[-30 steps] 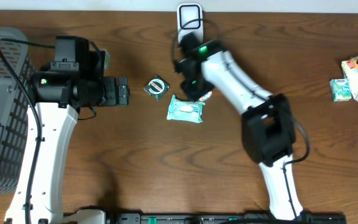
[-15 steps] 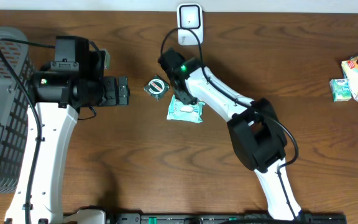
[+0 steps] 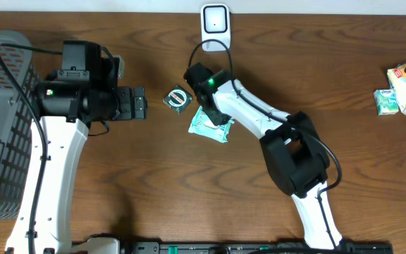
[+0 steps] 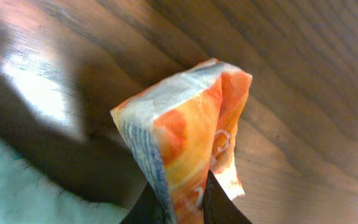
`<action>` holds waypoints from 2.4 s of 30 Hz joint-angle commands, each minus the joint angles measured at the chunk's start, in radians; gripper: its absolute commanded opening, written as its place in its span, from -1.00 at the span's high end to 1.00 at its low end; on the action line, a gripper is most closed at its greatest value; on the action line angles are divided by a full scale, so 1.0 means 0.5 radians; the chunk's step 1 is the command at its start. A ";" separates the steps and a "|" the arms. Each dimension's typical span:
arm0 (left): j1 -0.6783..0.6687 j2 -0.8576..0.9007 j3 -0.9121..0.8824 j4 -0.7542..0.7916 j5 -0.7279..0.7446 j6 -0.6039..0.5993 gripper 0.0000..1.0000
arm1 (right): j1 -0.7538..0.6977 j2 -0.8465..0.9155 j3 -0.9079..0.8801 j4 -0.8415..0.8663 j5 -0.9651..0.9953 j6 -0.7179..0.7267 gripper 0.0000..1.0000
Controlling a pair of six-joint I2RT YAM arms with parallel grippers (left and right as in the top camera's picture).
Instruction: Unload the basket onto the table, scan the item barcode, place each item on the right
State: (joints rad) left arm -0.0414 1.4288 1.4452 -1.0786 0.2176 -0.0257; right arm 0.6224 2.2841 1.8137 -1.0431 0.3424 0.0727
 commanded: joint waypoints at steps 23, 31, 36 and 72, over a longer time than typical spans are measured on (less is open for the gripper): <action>-0.006 0.005 -0.008 -0.011 -0.019 0.005 -0.95 | -1.073 -0.012 -0.340 0.066 -2.762 -0.312 0.82; -0.006 0.005 -0.008 -0.011 -0.019 0.005 -0.96 | -1.353 -0.013 -0.412 0.007 -2.394 -0.236 0.19; -0.006 0.005 -0.008 -0.011 -0.019 0.005 -0.96 | -1.499 -0.013 -0.277 -0.220 -2.394 -0.245 0.15; -0.006 0.005 -0.008 -0.011 -0.019 0.005 -0.95 | -1.091 -0.013 -0.404 0.125 -1.927 0.215 0.93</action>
State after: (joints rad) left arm -0.0414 1.4288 1.4452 -1.0786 0.2173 -0.0254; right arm 0.0753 2.2818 1.6329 -0.9722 -0.6785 0.1024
